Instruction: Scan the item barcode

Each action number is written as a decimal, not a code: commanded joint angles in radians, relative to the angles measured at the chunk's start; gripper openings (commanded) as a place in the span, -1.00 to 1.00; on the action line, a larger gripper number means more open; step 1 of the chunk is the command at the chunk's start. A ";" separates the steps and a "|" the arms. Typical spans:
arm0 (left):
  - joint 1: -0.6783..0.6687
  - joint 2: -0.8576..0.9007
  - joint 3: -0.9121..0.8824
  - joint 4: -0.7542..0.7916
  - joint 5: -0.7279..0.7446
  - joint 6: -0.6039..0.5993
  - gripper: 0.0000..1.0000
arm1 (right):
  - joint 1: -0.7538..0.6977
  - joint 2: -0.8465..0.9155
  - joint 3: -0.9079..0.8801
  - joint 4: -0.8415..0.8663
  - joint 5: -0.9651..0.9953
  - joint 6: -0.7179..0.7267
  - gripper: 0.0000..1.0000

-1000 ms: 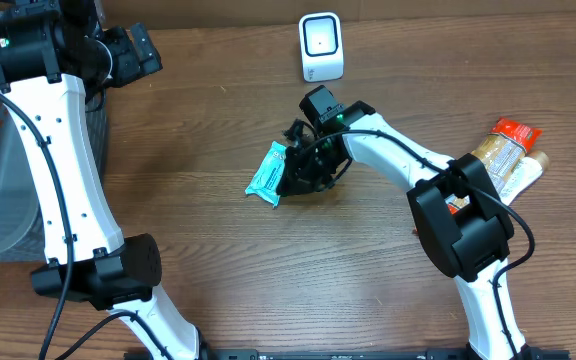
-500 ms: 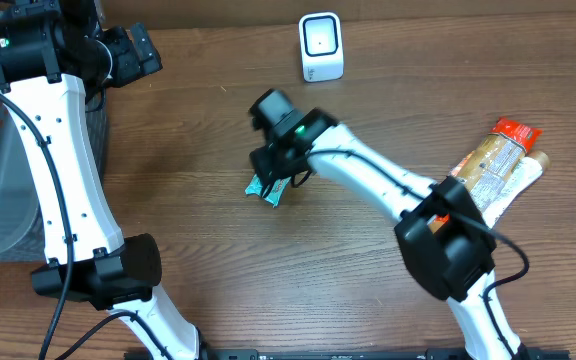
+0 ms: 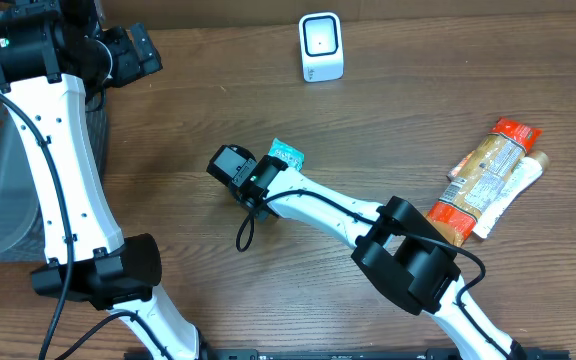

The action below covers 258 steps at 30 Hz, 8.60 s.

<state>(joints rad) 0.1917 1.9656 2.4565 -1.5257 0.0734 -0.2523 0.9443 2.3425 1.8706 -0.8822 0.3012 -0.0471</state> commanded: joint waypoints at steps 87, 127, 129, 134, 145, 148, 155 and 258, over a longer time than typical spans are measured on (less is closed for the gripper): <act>-0.002 0.003 0.019 0.004 -0.003 0.002 1.00 | -0.296 -0.013 -0.024 0.027 -0.697 0.092 0.33; -0.002 0.003 0.019 0.004 -0.003 0.002 1.00 | -0.707 -0.298 0.036 0.114 -1.057 0.332 -0.93; -0.002 0.003 0.019 0.004 -0.003 0.002 1.00 | -0.720 -0.329 0.036 0.082 -1.059 0.299 -0.93; -0.002 0.003 0.019 0.004 -0.003 0.002 1.00 | -0.729 -0.445 0.036 -0.013 -1.021 0.160 -0.93; -0.002 0.003 0.019 0.004 -0.003 0.002 1.00 | -0.694 -0.586 0.036 -0.138 -0.855 -0.008 -0.92; -0.002 0.003 0.019 0.004 -0.003 0.002 1.00 | -0.644 -0.581 0.033 -0.090 -0.644 -0.006 -0.93; -0.002 0.003 0.019 0.004 -0.003 0.002 1.00 | -0.497 -0.457 0.031 0.254 0.113 -0.064 -0.93; -0.002 0.003 0.019 0.004 -0.003 0.002 1.00 | -0.600 -1.134 0.068 -0.590 -0.092 0.359 1.00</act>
<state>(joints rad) 0.1917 1.9656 2.4565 -1.5234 0.0734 -0.2527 0.4030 1.2915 1.9759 -1.5246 0.1661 0.3599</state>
